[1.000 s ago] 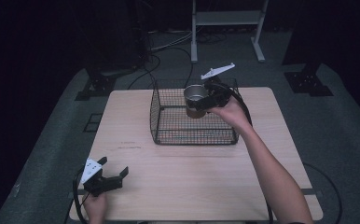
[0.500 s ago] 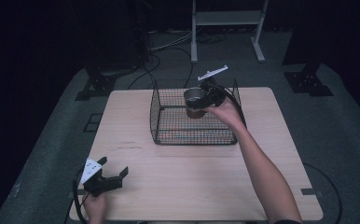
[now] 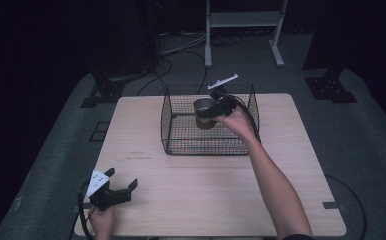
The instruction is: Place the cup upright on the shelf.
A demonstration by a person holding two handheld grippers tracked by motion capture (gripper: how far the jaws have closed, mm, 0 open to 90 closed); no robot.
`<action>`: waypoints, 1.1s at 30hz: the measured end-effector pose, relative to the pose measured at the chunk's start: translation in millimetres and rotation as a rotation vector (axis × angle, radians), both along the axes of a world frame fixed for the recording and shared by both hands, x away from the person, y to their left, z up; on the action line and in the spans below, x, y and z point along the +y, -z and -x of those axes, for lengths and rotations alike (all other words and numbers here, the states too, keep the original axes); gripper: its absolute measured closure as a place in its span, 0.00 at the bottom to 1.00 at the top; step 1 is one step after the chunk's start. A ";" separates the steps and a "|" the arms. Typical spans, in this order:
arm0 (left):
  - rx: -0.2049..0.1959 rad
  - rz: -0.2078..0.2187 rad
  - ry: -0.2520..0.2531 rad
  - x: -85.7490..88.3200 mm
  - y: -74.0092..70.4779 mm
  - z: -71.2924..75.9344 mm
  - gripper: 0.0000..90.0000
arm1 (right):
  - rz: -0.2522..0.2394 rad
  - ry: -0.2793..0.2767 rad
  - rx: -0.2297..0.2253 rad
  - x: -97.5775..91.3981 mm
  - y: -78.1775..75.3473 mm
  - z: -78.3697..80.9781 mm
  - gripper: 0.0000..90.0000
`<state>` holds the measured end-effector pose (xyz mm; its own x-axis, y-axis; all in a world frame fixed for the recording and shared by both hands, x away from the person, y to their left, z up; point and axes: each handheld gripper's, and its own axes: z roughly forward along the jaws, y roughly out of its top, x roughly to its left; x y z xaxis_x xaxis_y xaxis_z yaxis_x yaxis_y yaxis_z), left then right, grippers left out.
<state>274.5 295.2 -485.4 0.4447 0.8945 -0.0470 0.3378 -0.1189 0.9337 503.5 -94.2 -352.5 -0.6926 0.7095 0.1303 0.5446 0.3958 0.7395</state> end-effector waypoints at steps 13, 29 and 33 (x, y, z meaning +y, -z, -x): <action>-0.002 -0.003 0.003 0.0 -0.1 0.3 0.00 | 0.040 0.006 0.030 6.3 18.1 -11.4 0.20; -0.002 -0.003 0.003 0.4 -0.1 0.2 0.00 | 0.139 0.027 0.075 1.7 37.6 -23.9 0.19; -0.004 -0.003 0.003 0.4 0.0 0.1 0.00 | 0.167 0.030 0.071 1.2 40.6 -26.2 0.19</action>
